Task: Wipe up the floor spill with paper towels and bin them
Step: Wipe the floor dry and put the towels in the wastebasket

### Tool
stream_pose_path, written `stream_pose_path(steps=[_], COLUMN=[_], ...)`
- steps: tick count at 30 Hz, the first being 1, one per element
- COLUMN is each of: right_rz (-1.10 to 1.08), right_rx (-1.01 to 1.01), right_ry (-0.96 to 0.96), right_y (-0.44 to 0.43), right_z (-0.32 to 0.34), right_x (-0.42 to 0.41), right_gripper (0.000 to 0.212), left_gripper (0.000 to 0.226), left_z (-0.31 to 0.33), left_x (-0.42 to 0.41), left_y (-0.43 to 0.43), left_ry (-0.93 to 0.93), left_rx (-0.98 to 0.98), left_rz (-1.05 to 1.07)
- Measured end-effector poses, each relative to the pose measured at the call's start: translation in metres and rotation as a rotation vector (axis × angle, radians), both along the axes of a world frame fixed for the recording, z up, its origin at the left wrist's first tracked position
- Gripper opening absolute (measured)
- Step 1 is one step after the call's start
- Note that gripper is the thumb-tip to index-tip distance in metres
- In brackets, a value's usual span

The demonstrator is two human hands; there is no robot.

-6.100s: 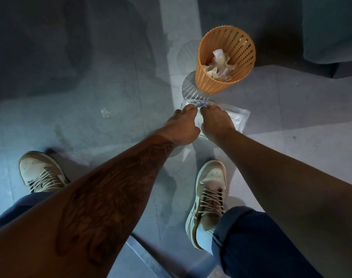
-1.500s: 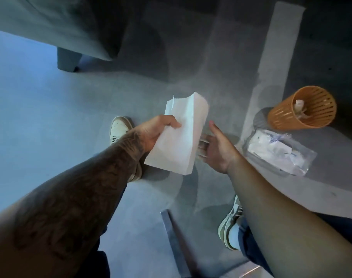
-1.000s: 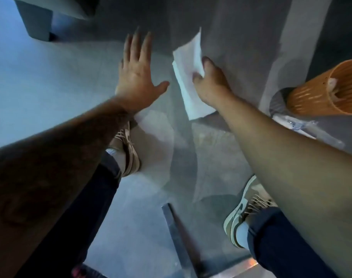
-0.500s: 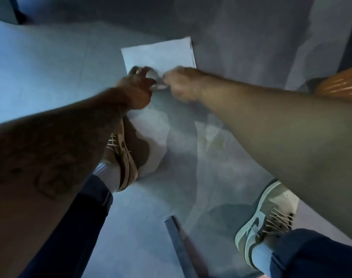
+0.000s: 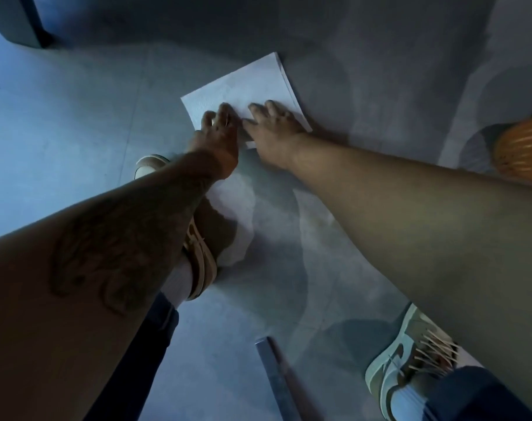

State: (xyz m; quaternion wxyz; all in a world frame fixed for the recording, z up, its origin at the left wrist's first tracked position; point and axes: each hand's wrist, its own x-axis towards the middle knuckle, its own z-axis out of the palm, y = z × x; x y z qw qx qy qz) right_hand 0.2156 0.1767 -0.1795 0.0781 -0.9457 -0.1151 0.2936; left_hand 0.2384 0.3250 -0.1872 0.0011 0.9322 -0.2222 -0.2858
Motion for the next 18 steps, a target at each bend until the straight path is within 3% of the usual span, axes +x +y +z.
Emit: stream_pose_path(steps=[7,11,18], right_rz=[0.166,0.239,0.298], right_rx=[0.053,0.026,-0.040], right_ry=[-0.001,-0.005,0.039], right_y=[0.002,-0.007,-0.033], right_z=[0.002,0.003,-0.002], right_x=[-0.025,-0.066,-0.138], right_gripper=[0.059,0.066,0.072], left_gripper=[0.069,0.075,0.082], left_z=[-0.001,0.004,-0.010], left_x=[-0.043,-0.095,-0.183], left_y=[0.014,0.003,-0.018], left_ry=[0.033,0.162,0.185], left_rx=[0.078,0.123,0.089], left_rz=[0.081,0.164,0.120])
